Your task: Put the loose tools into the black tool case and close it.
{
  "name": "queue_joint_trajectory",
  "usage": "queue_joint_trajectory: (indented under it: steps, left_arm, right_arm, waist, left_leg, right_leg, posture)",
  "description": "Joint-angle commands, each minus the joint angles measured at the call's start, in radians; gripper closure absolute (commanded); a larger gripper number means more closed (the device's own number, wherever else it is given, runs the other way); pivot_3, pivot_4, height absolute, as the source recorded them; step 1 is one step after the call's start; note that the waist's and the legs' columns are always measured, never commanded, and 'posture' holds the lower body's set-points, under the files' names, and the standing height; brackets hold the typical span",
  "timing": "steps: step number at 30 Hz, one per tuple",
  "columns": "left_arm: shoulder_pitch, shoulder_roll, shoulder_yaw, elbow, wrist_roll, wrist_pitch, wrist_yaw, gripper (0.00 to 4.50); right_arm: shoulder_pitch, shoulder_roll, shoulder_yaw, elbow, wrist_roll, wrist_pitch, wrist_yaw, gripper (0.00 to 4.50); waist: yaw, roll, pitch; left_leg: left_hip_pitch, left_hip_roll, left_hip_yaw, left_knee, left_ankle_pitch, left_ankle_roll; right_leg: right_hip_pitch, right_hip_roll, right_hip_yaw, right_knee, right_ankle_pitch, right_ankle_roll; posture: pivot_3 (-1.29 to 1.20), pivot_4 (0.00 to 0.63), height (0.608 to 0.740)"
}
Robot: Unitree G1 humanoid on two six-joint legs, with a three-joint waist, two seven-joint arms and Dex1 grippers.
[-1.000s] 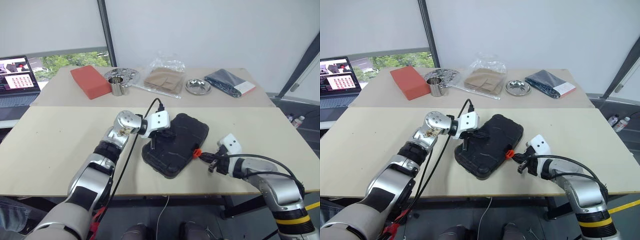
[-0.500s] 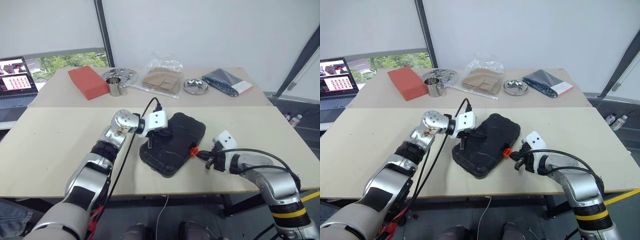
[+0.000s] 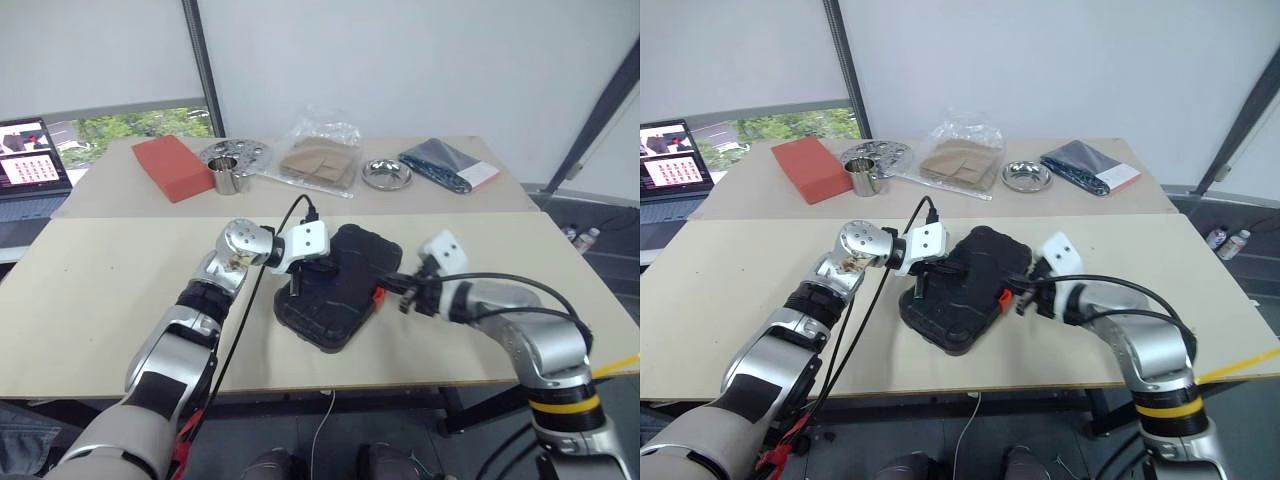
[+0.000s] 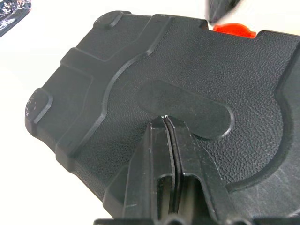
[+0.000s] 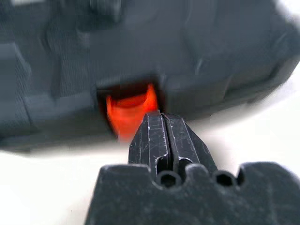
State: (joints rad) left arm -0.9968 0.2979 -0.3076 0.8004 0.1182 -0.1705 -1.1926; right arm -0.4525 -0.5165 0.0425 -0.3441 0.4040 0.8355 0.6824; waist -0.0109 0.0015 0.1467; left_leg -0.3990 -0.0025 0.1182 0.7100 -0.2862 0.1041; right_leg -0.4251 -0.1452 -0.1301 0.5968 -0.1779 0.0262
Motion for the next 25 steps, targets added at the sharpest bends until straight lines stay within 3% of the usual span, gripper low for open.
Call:
queue_joint_trajectory:
  steps: [1,2,5,7,11,14,16,18,25]
  left_arm:
    - [0.073,-0.009,-0.073,0.060,0.054,0.044,-0.031,4.42]
    - [0.072,0.007,-0.039,0.036,0.026,0.071,-0.034,4.18]
    - [0.080,0.085,0.059,-0.068,-0.070,0.190,-0.067,3.45]
    - [0.110,0.174,0.120,-0.180,-0.144,0.294,-0.117,2.69]
    - [0.233,0.428,0.233,-0.475,-0.333,0.519,-0.314,1.21]
    - [0.305,0.600,0.320,-0.626,-0.460,0.697,-0.402,0.06]
    - [0.347,0.688,0.369,-0.650,-0.510,0.755,-0.416,0.00]
    - [0.380,0.738,0.412,-0.667,-0.540,0.795,-0.409,0.00]
    - [0.459,0.731,0.440,-0.716,-0.546,0.746,-0.329,0.00]
  right_arm:
    - [0.068,-0.063,-0.047,-0.088,0.030,-0.020,0.038,4.50]
    - [0.123,-0.113,-0.082,-0.117,0.032,-0.027,0.066,4.50]
    - [0.264,-0.238,-0.213,-0.165,0.075,-0.061,0.165,3.71]
    - [0.325,-0.314,-0.328,-0.172,0.151,-0.059,0.257,3.02]
    - [0.388,-0.477,-0.523,-0.129,0.268,-0.061,0.477,1.67]
    - [0.404,-0.579,-0.612,-0.071,0.324,-0.046,0.611,0.54]
    - [0.410,-0.627,-0.638,-0.013,0.324,-0.063,0.676,0.05]
    - [0.416,-0.654,-0.639,0.037,0.307,-0.094,0.713,0.05]
    - [0.399,-0.628,-0.573,0.088,0.272,-0.191,0.700,0.05]
  waist:
    - [0.036,0.001,-0.001]
    - [0.044,0.001,-0.002]
    - [0.045,0.001,-0.001]
    - [0.017,0.000,-0.001]
    - [-0.019,0.002,0.006]
    - [-0.004,-0.002,0.017]
    - [0.005,-0.002,0.020]
    - [0.018,-0.001,0.021]
    - [0.040,-0.001,0.022]
  left_leg:
    - [0.000,0.000,-0.001,0.000,0.000,0.000]
    - [-0.001,-0.001,-0.003,0.000,0.001,-0.003]
    - [-0.006,-0.003,-0.001,0.004,-0.005,0.001]
    - [-0.009,-0.004,0.004,0.005,-0.003,0.007]
    - [-0.003,0.000,0.006,0.000,-0.004,0.003]
    - [-0.004,0.004,0.004,0.001,-0.003,-0.003]
    - [-0.007,0.005,0.003,0.001,-0.004,-0.006]
    - [-0.008,0.004,0.001,0.001,-0.007,-0.011]
    - [-0.010,-0.001,0.002,0.002,-0.007,-0.011]
  right_leg:
    - [0.001,0.000,-0.002,0.000,-0.001,0.000]
    - [0.001,0.000,-0.003,-0.001,-0.001,-0.002]
    - [0.000,-0.001,-0.002,-0.003,0.001,-0.005]
    - [0.000,0.000,-0.002,-0.003,0.000,-0.004]
    - [-0.001,0.008,-0.004,-0.002,-0.001,-0.003]
    - [-0.003,0.013,-0.003,-0.002,-0.006,-0.002]
    - [-0.006,0.012,0.000,-0.002,-0.008,0.000]
    - [-0.007,0.008,0.003,-0.002,-0.008,0.000]
    - [-0.009,0.001,0.003,-0.001,-0.008,0.000]
  posture:
    - [0.00,0.150,0.734]
    - [0.00,0.150,0.734]
    - [0.00,0.150,0.734]
    - [0.00,0.150,0.734]
    - [0.00,0.150,0.734]
    - [0.00,0.150,0.734]
    - [0.00,0.150,0.734]
    - [0.00,0.150,0.734]
    - [0.00,0.150,0.734]
